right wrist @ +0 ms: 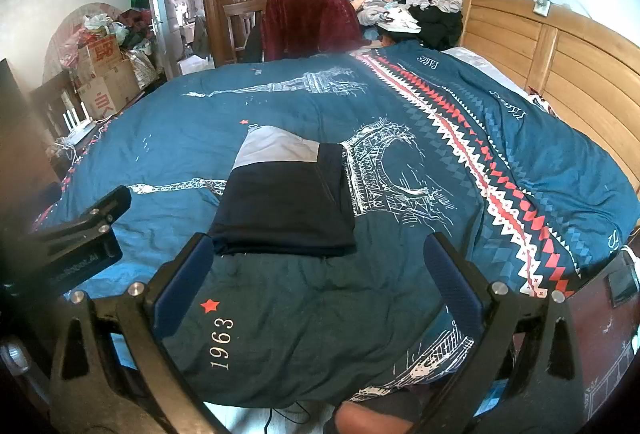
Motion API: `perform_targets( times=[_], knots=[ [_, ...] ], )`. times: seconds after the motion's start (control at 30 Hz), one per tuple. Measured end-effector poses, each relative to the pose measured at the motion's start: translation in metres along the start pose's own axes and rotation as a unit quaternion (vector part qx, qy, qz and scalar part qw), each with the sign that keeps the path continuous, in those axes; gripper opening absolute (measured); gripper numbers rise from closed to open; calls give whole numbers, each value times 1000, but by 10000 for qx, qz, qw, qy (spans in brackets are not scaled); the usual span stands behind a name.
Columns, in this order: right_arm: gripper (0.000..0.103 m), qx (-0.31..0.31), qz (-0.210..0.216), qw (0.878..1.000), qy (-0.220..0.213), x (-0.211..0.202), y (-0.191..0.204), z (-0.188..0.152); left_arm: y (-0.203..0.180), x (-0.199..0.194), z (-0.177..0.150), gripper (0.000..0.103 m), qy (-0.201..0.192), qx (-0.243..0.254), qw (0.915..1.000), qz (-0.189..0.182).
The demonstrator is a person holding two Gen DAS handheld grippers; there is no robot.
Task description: Fold large clothes
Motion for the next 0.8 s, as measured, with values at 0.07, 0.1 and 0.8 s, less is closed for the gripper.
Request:
perform_targets(
  times=[0.07, 0.1, 0.8],
  knots=[
    [103, 6, -2, 10000, -5, 0, -1, 0, 1, 0, 0, 103, -4, 3, 10000, 3],
    [103, 6, 7, 10000, -12, 0, 0, 0, 1, 0, 0, 103, -5, 5, 10000, 13],
    [103, -50, 40, 10000, -8, -2, 5, 0, 3, 0, -2, 103, 20, -18, 10000, 43]
  ],
)
Point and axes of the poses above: each gripper's, at about its wrist camera, not at the fingertips, and x roughly the way its jaws point, y to its left, z to its top, the point moved 8 cm from there along x, roughly the way its jaws point, and after that the axes turned 2 degrees about -z, right-handed, at the moved point
